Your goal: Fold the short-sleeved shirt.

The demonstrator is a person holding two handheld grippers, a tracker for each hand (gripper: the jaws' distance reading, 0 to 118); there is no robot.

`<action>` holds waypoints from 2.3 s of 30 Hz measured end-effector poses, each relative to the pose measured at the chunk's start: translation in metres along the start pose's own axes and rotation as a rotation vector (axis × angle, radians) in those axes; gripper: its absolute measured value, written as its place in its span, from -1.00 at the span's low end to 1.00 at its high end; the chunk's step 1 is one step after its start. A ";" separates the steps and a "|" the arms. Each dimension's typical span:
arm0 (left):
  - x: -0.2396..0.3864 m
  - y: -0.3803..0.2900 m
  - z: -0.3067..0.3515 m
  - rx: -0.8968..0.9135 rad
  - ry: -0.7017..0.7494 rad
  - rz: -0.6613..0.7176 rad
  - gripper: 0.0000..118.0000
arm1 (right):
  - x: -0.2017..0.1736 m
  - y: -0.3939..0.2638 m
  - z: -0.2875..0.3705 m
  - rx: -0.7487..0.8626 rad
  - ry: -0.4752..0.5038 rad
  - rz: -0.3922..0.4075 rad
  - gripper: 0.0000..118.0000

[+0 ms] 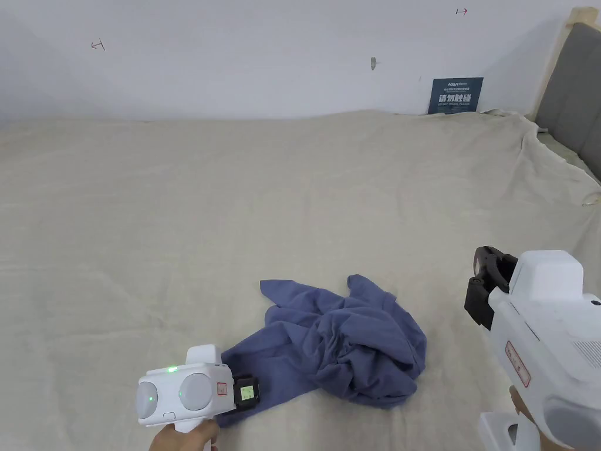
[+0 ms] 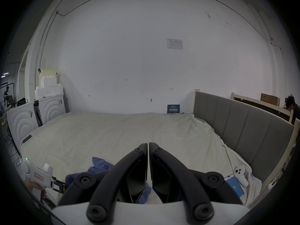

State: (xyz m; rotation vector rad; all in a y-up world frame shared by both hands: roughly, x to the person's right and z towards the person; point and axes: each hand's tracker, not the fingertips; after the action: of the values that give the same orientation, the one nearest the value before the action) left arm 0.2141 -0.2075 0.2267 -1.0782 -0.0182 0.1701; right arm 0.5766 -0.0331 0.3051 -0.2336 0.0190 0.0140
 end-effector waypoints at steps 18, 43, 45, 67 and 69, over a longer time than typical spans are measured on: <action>0.008 0.010 0.025 0.167 -0.091 -0.060 -0.95 | 0.009 -0.018 -0.061 -0.143 0.006 0.002 -0.96; -0.016 0.041 0.042 0.221 -0.152 -0.051 -0.95 | -0.021 -0.127 -0.283 -0.747 0.087 -0.095 0.14; -0.016 0.040 0.041 0.219 -0.153 -0.048 -0.95 | -0.029 -0.127 -0.280 -0.769 0.114 -0.092 -0.18; -0.037 0.077 0.098 0.376 -0.199 0.047 -0.95 | 0.025 0.037 -0.158 -0.348 0.169 -0.026 -0.91; -0.043 0.096 0.112 0.417 -0.181 0.036 -0.95 | 0.038 0.060 -0.154 -0.305 0.155 -0.021 -0.91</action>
State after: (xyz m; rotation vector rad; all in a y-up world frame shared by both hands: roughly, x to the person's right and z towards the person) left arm 0.1488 -0.0715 0.1983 -0.6455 -0.1213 0.2895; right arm 0.6110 -0.0103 0.1403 -0.5399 0.1692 -0.0228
